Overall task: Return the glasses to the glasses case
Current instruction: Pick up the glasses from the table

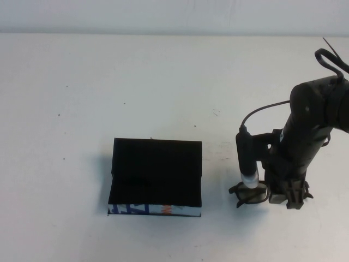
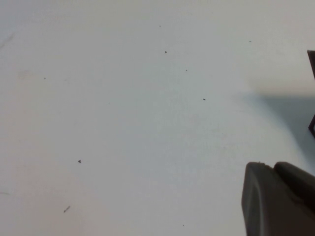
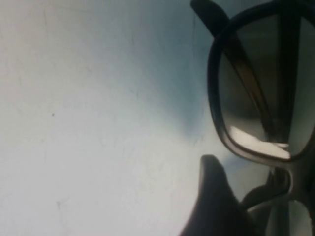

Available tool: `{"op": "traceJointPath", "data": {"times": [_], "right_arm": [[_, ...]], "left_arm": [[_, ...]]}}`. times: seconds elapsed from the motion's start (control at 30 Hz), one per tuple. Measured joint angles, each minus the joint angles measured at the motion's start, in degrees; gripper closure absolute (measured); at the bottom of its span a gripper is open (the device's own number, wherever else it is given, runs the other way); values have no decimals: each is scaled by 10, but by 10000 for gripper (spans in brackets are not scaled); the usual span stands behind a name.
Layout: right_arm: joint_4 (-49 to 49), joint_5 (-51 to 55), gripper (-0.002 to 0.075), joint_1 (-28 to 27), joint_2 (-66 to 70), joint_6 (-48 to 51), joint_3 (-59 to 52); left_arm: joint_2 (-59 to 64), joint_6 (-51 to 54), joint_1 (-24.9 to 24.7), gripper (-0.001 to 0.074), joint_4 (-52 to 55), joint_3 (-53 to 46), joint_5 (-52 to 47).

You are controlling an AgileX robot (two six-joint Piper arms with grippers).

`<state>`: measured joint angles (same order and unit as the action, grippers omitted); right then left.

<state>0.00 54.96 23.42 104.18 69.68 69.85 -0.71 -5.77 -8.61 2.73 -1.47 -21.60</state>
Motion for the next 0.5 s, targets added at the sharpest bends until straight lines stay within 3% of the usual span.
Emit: {"op": "traceJointPath", "data": {"times": [0.5], "right_arm": [[0,20,320,0,0,0,0]], "left_arm": [[0,0,0,735,0,0,0]]}}
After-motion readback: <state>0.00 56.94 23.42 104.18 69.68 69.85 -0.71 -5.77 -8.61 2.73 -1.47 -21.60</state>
